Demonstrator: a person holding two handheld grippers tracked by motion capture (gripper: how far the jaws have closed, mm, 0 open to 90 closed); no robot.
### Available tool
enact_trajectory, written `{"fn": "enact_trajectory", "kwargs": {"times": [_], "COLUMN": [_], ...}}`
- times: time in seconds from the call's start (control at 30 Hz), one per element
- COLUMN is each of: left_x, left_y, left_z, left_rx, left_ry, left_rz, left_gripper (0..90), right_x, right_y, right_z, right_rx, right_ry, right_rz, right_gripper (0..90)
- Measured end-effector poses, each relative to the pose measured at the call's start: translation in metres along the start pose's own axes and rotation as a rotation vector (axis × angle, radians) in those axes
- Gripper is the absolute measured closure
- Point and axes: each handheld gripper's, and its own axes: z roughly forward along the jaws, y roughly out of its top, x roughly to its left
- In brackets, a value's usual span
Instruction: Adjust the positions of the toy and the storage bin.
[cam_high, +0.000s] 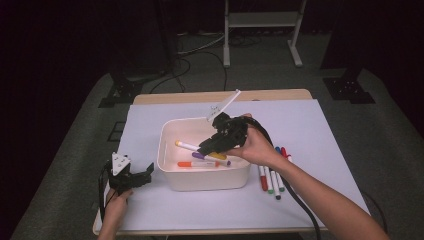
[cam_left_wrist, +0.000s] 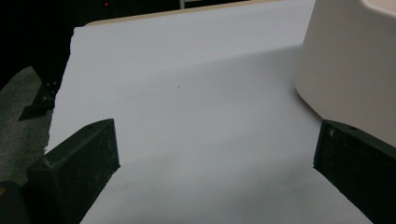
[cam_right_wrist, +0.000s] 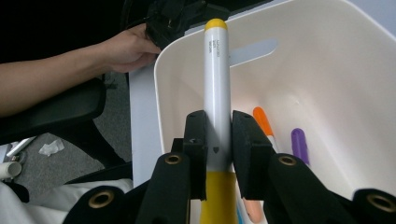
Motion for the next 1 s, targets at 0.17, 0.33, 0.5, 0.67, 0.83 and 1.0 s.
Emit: {"fn": "enact_trajectory", "kwargs": {"times": [0.17, 0.33, 0.5, 0.67, 0.83, 1.0], "left_x": [0.0, 0.0, 0.0, 0.0, 0.001, 0.001], "left_y": [0.0, 0.0, 0.0, 0.0, 0.0, 0.0], "left_z": [0.0, 0.0, 0.0, 0.0, 0.0, 0.0], "left_rx": [0.001, 0.0, 0.0, -0.003, -0.004, -0.002], "left_ry": [0.0, -0.001, -0.001, -0.001, -0.001, -0.003], "left_rz": [0.0, 0.0, -0.001, -0.001, -0.006, -0.006], "left_gripper": [0.0, 0.0, 0.0, 0.0, 0.0, 0.0], "right_x": [-0.003, -0.006, -0.008, -0.01, -0.01, -0.011], "right_y": [0.001, 0.001, 0.001, 0.0, 0.0, -0.001], "right_z": [0.013, 0.026, 0.038, 0.051, 0.059, 0.065], "right_rx": [0.016, 0.038, 0.066, 0.104, 0.127, 0.157], "right_ry": [0.016, 0.028, 0.035, 0.033, 0.03, 0.022], "right_rz": [-0.009, -0.021, -0.036, -0.048, -0.057, -0.069], "right_gripper": [75.7, 75.7, 75.7, 75.6, 75.6, 75.6]}}
